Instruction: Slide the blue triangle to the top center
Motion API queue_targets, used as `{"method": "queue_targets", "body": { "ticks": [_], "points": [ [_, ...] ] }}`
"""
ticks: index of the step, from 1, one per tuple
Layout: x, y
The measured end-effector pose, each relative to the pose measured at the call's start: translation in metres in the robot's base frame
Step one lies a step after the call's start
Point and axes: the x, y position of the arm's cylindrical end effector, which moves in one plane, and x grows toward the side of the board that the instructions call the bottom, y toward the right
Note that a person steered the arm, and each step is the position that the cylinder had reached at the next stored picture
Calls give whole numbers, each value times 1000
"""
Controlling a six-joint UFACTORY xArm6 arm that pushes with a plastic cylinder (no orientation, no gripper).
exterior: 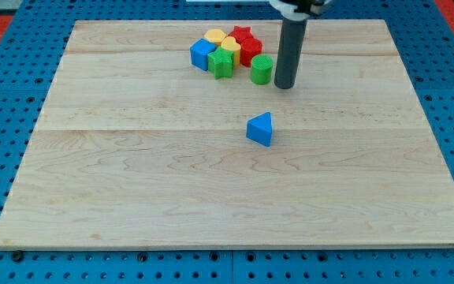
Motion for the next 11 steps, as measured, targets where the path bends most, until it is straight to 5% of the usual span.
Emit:
{"method": "queue_targets", "body": {
  "ticks": [1, 3, 6, 7, 8, 9, 10, 11],
  "points": [
    [-1, -9],
    [107, 18],
    [111, -216],
    [64, -253],
    [46, -218],
    [116, -229],
    [115, -196],
    [58, -197]
  ]
}}
